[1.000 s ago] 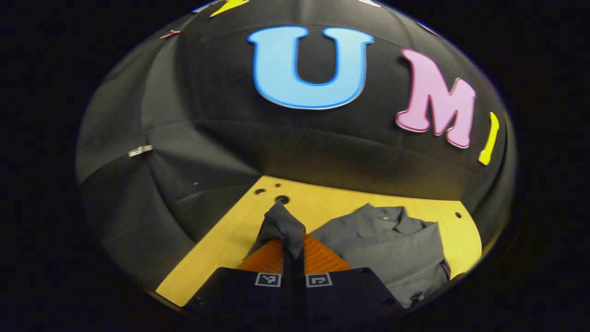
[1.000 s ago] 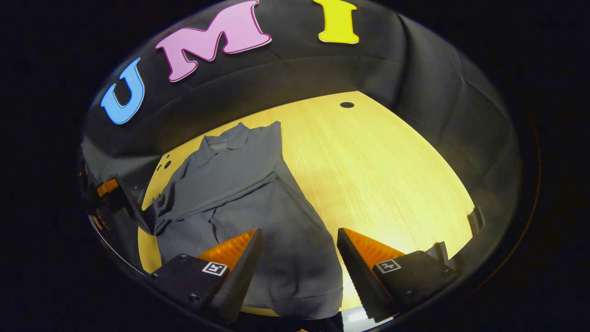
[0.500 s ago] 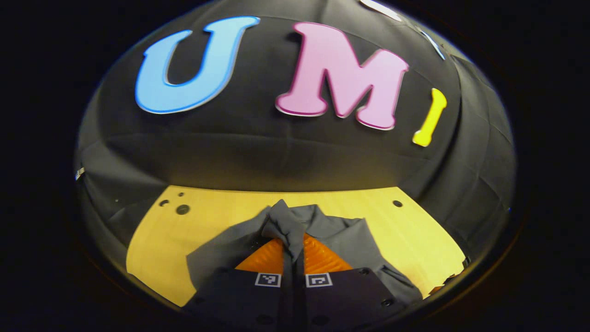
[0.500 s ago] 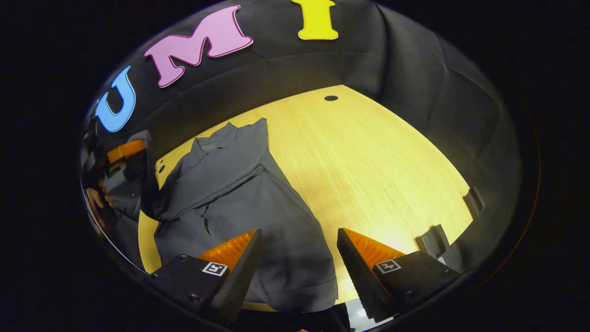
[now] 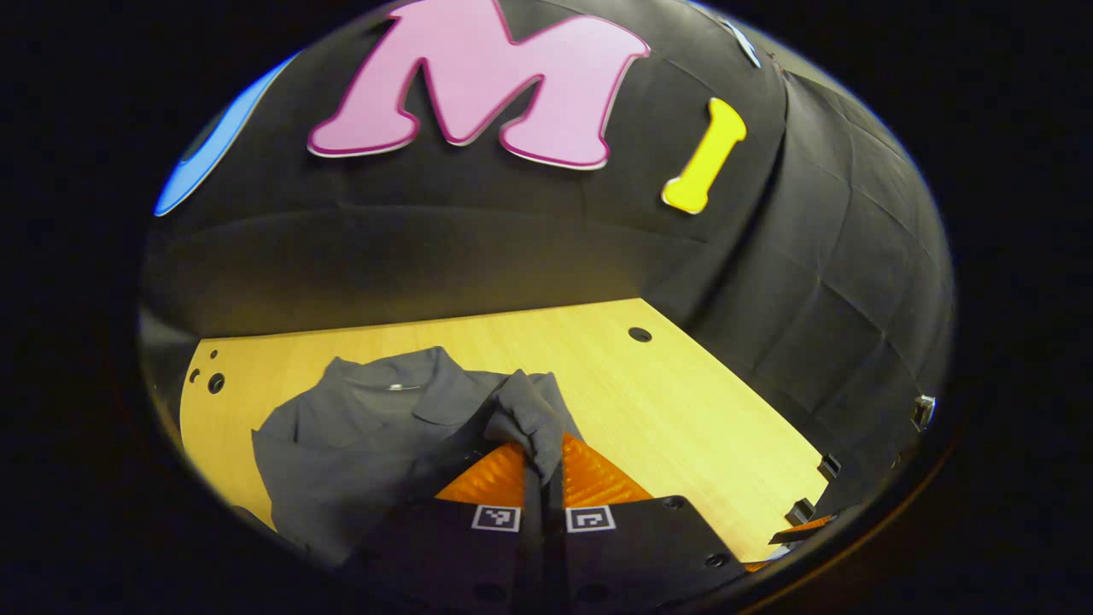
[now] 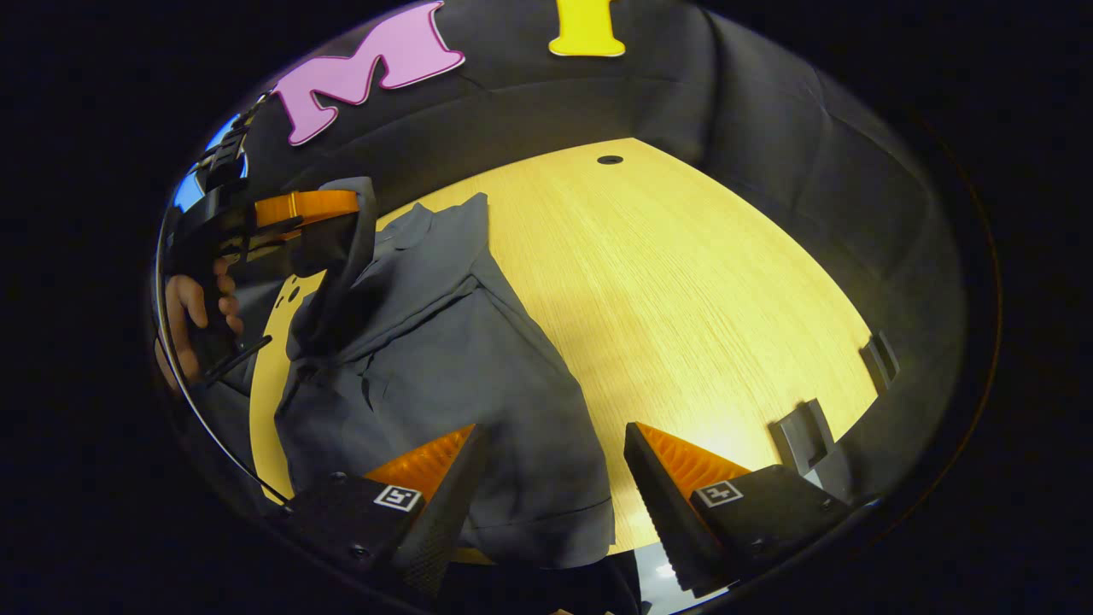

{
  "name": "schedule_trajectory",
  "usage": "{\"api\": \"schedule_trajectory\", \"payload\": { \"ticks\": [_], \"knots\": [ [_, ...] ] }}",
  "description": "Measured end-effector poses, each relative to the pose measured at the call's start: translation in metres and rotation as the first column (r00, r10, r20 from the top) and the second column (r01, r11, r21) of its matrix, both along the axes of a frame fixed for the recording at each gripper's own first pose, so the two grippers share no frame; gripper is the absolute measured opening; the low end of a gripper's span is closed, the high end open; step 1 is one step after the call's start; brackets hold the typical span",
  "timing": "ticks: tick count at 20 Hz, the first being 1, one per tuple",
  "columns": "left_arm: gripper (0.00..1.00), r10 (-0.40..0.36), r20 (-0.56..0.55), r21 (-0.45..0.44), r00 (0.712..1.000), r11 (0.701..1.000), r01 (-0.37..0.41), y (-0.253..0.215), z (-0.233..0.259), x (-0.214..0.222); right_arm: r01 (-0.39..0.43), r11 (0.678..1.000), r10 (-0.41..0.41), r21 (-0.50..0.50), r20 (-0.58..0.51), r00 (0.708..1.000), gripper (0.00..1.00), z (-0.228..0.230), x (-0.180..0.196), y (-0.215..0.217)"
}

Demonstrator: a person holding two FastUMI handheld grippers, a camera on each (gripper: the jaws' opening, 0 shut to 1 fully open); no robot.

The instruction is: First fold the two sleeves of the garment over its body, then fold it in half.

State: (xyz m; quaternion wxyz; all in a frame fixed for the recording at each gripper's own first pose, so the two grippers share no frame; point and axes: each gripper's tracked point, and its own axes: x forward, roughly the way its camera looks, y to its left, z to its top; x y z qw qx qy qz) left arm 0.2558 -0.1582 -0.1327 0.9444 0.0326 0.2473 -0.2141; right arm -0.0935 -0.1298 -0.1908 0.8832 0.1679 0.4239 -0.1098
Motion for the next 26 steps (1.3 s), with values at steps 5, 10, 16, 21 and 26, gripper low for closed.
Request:
{"api": "schedule_trajectory", "payload": {
  "ticks": [5, 10, 16, 21, 26],
  "knots": [
    [0.10, -0.048, -0.065, 0.019, 0.997, 0.999, 0.049, -0.034, -0.030, 0.002, 0.059, 0.997, -0.058, 0.043, -0.031, 0.998, 0.99, -0.011, -0.009, -0.006],
    [0.62, -0.038, -0.084, -0.084, 0.996, 0.996, 0.031, -0.025, -0.021, -0.005, 0.037, 0.997, -0.034, 0.062, -0.054, 0.998, 0.99, -0.017, -0.007, -0.001],
    [0.95, 0.091, -0.050, -0.030, 0.995, 0.995, -0.092, 0.075, -0.015, -0.051, -0.032, 0.996, 0.039, 0.084, -0.091, 0.995, 0.99, -0.032, 0.004, 0.010],
    [0.96, 0.262, -0.085, 0.027, 0.961, 0.965, -0.261, 0.177, -0.041, -0.125, -0.103, 0.993, 0.111, 0.060, -0.144, 0.983, 0.99, -0.047, -0.005, 0.013],
    [0.96, 0.439, -0.209, 0.092, 0.874, 0.899, -0.429, 0.264, -0.091, -0.216, -0.170, 0.985, 0.173, 0.034, -0.208, 0.963, 0.99, -0.060, -0.023, 0.012]
  ]
}}
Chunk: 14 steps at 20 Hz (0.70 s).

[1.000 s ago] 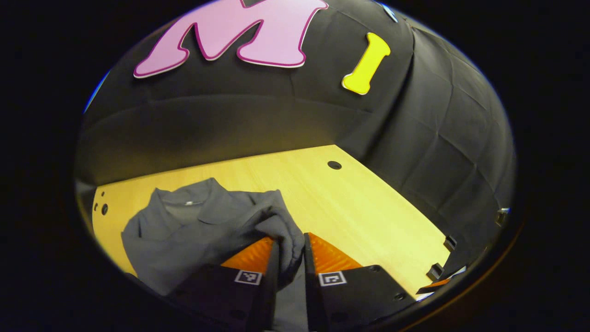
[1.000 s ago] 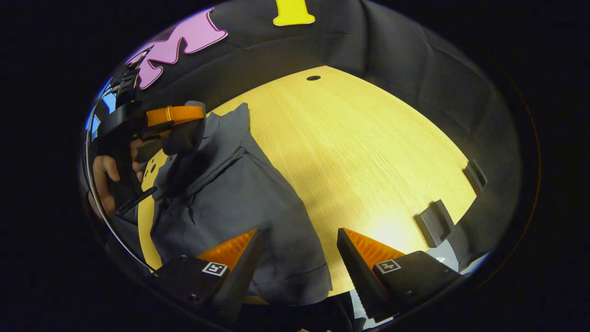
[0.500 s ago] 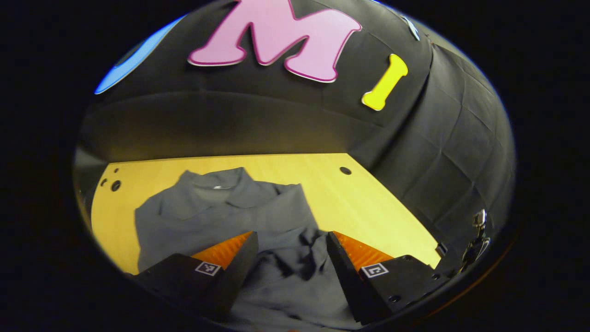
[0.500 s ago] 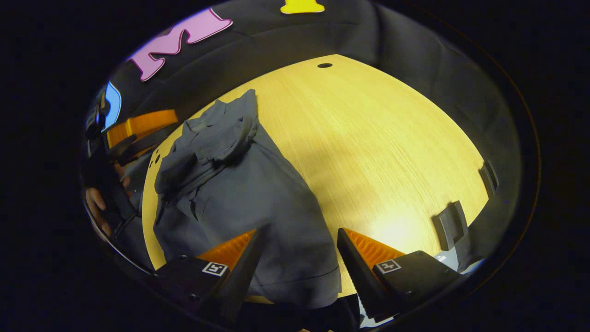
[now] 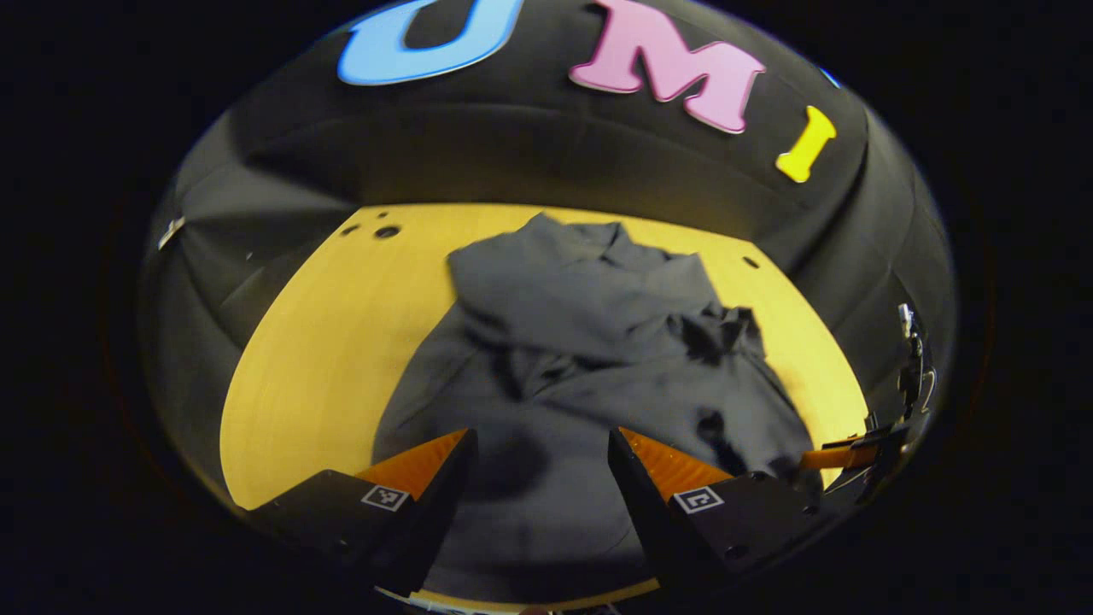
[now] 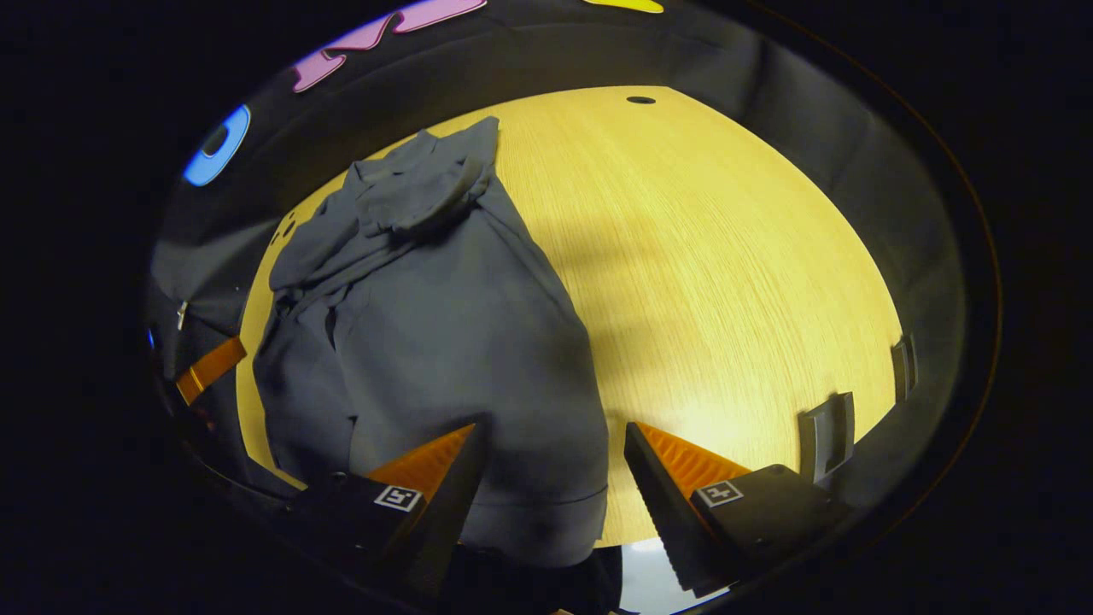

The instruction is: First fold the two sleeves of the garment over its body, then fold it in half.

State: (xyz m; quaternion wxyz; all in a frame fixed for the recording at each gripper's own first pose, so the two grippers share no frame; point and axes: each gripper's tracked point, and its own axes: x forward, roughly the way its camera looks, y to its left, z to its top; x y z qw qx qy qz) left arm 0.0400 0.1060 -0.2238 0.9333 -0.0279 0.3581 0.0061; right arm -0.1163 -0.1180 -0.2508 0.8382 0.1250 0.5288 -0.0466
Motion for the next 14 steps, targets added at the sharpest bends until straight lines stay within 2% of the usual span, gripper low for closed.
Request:
{"api": "schedule_trajectory", "payload": {
  "ticks": [6, 7, 9, 10, 11, 12, 14],
  "knots": [
    [0.96, 0.109, -0.100, 0.051, 0.989, 0.993, -0.104, 0.053, -0.044, -0.076, -0.013, 1.000, 0.014, 0.014, -0.045, 0.999, 1.00, -0.006, -0.009, 0.007],
    [0.92, 0.121, -0.115, 0.053, 0.986, 0.992, -0.115, 0.057, -0.051, -0.084, -0.018, 1.000, 0.019, 0.012, -0.054, 0.998, 1.00, -0.008, -0.011, 0.007],
    [0.92, 0.141, -0.131, 0.079, 0.981, 0.988, -0.131, 0.067, -0.061, -0.095, -0.024, 1.000, 0.025, 0.007, -0.073, 0.997, 1.00, -0.012, -0.015, 0.007],
    [0.96, 0.152, -0.137, 0.095, 0.979, 0.986, -0.140, 0.072, -0.067, -0.099, -0.021, 1.000, 0.022, 0.007, -0.085, 0.996, 0.99, -0.015, -0.017, 0.007],
    [0.92, 0.161, -0.149, 0.100, 0.976, 0.984, -0.147, 0.074, -0.072, -0.102, -0.015, 1.000, 0.015, 0.006, -0.098, 0.995, 0.99, -0.018, -0.019, 0.007],
    [0.96, 0.168, -0.154, 0.097, 0.974, 0.983, -0.154, 0.074, -0.076, -0.105, -0.008, 1.000, 0.009, 0.004, -0.109, 0.994, 0.99, -0.020, -0.022, 0.006],
    [0.96, 0.178, -0.167, 0.084, 0.970, 0.983, -0.166, 0.077, -0.083, -0.109, -0.002, 1.000, 0.001, -0.010, -0.113, 0.994, 0.99, -0.023, -0.022, 0.003]
  ]
}}
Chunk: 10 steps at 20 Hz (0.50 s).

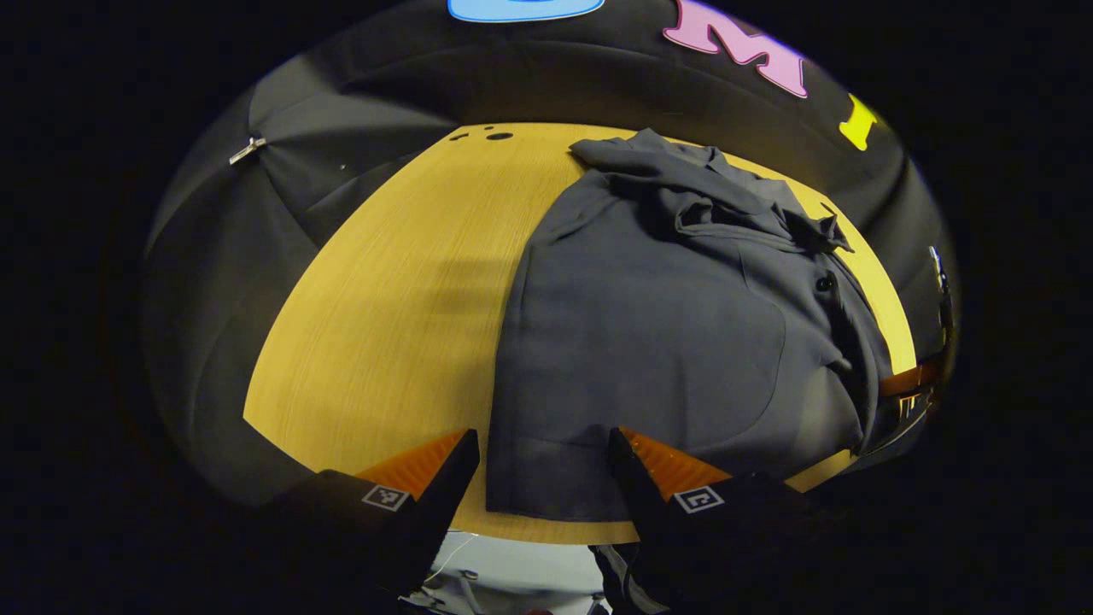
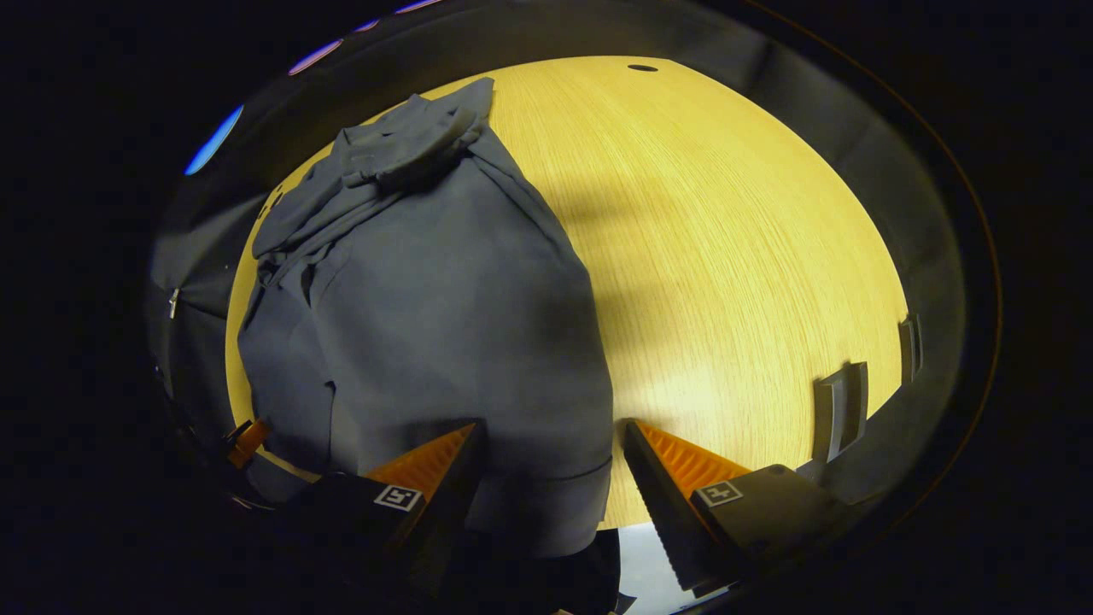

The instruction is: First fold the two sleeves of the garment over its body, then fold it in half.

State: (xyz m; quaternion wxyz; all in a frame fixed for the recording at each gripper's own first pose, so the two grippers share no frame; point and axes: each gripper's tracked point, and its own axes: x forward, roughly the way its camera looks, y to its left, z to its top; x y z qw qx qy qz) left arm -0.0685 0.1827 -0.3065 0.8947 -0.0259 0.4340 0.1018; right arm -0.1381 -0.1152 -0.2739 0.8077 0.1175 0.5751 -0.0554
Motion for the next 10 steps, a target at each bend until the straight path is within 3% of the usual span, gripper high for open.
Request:
{"api": "schedule_trajectory", "payload": {
  "ticks": [1, 2, 6, 8, 10],
  "knots": [
    [0.92, 0.003, -0.003, -0.006, 1.000, 1.000, -0.003, 0.000, -0.002, 0.000, -0.004, 1.000, 0.004, -0.004, -0.005, 1.000, 0.98, 0.000, 0.000, 0.001],
    [0.96, 0.007, -0.008, -0.002, 1.000, 1.000, -0.007, 0.001, -0.005, -0.001, -0.010, 1.000, 0.010, -0.012, -0.007, 1.000, 0.97, -0.001, 0.000, 0.000],
    [0.95, -0.028, -0.018, 0.005, 0.999, 1.000, 0.028, -0.009, -0.011, 0.005, -0.058, 0.996, 0.056, -0.062, -0.028, 0.998, 0.94, -0.004, -0.002, 0.002],
    [0.84, -0.026, -0.017, -0.003, 1.000, 1.000, 0.026, -0.017, -0.010, 0.008, -0.077, 0.994, 0.075, -0.071, -0.035, 0.997, 0.78, -0.005, 0.001, 0.007],
    [0.77, -0.032, -0.015, -0.006, 0.999, 0.999, 0.032, -0.027, -0.009, 0.011, -0.082, 0.994, 0.080, -0.070, -0.035, 0.996, 0.44, -0.006, 0.005, 0.013]
  ]
}}
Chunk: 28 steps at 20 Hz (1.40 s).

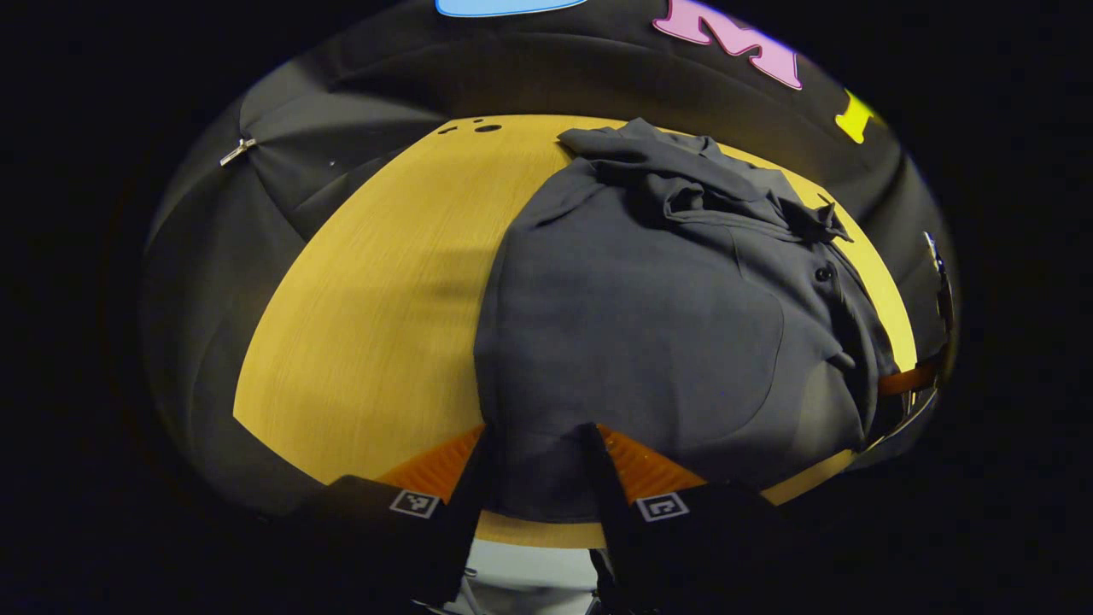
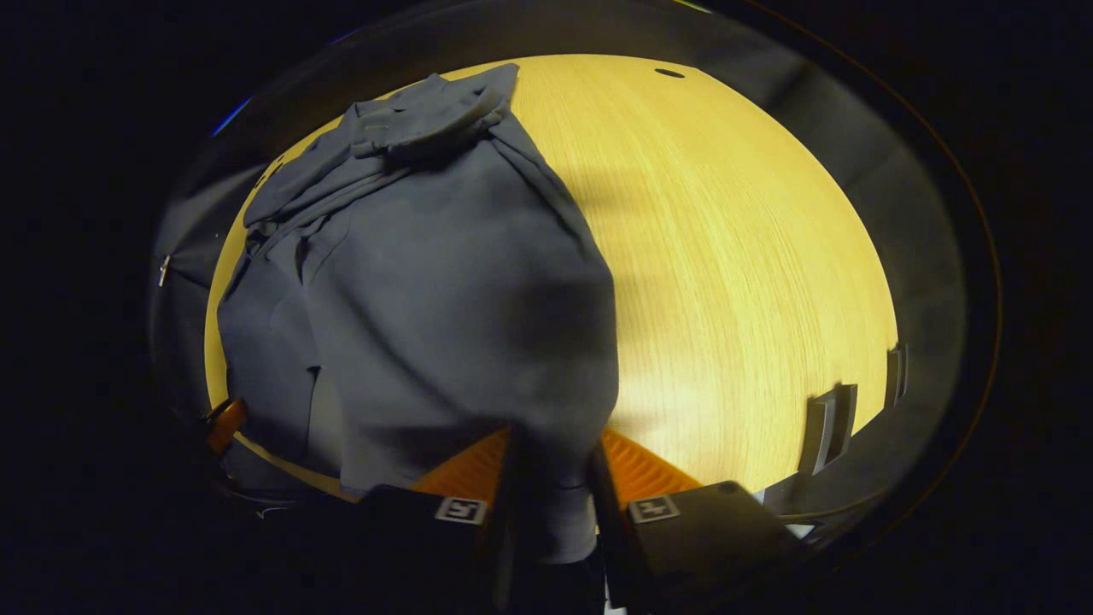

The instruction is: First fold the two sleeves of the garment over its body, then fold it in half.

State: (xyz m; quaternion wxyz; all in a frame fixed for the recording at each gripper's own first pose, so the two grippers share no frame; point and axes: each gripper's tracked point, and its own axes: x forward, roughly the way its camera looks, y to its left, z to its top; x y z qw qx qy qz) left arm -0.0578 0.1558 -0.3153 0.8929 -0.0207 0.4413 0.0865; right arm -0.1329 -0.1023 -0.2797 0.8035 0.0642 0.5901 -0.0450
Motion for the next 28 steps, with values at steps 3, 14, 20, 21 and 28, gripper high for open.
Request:
{"api": "schedule_trajectory", "payload": {
  "ticks": [3, 14, 20, 21, 28],
  "knots": [
    [0.41, -0.014, 0.000, -0.012, 1.000, 1.000, 0.014, -0.011, 0.001, 0.005, -0.014, 0.999, 0.013, 0.041, 0.017, 1.000, 0.22, 0.003, 0.008, 0.012],
    [0.06, 0.033, 0.079, -0.163, 0.996, 0.986, -0.019, -0.031, 0.040, 0.028, -0.034, 0.975, -0.010, 0.219, 0.195, 0.981, 0.05, 0.041, 0.054, 0.041],
    [0.09, 0.041, 0.212, -0.238, 0.976, 0.971, 0.011, -0.036, 0.099, 0.049, -0.108, 0.970, 0.025, 0.217, 0.352, 0.936, 0.05, 0.090, 0.084, 0.054],
    [0.06, 0.042, 0.228, -0.246, 0.973, 0.969, 0.016, -0.037, 0.107, 0.054, -0.126, 0.972, 0.044, 0.198, 0.374, 0.926, 0.05, 0.096, 0.089, 0.054],
    [0.05, 0.009, 0.311, -0.237, 0.950, 0.969, 0.068, -0.039, 0.145, 0.085, -0.192, 0.970, 0.095, 0.147, 0.498, 0.862, 0.05, 0.127, 0.137, 0.070]
  ]
}}
